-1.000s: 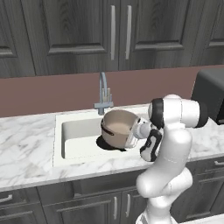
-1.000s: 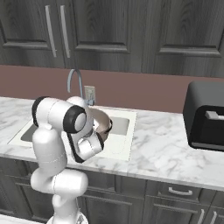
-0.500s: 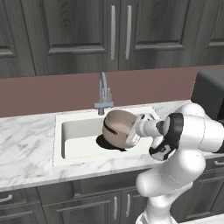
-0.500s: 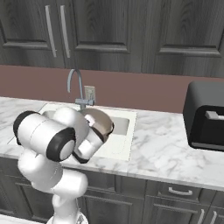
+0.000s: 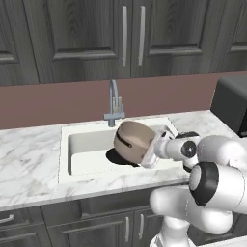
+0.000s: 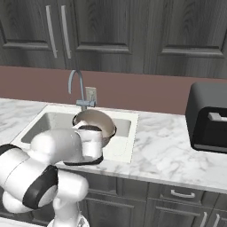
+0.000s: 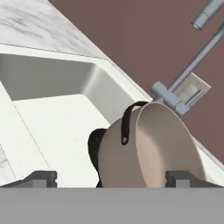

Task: Move the pot and pan from the stove into the sink.

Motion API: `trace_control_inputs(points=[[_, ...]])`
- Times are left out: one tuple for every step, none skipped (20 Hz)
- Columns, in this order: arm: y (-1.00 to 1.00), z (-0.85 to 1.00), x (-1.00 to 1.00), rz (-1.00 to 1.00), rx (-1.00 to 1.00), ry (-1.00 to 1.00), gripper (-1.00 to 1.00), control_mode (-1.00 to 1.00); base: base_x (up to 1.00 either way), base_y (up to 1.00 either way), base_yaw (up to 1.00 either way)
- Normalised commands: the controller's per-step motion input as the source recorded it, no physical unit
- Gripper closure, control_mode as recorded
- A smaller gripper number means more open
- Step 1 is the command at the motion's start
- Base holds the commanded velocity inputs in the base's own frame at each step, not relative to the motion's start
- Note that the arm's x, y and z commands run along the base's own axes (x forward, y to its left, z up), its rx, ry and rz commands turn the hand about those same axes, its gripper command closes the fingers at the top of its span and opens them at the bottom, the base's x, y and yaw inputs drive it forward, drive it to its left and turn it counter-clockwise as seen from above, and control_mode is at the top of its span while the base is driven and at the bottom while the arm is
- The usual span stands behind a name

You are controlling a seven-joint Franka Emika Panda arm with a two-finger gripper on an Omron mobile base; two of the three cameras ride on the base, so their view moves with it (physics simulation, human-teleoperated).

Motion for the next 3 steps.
trace_control_inputs(points=[[0.0, 1.0, -0.49, 0.0, 0.0, 0.16, -1.0, -1.0, 0.0, 0.0, 0.0], [0.0, 1.0, -0.46, 0.0, 0.0, 0.16, -1.0, -1.0, 0.0, 0.0, 0.0], [0.0, 1.0, -0.43, 0.0, 0.0, 0.17, -1.0, -1.0, 0.0, 0.0, 0.0]])
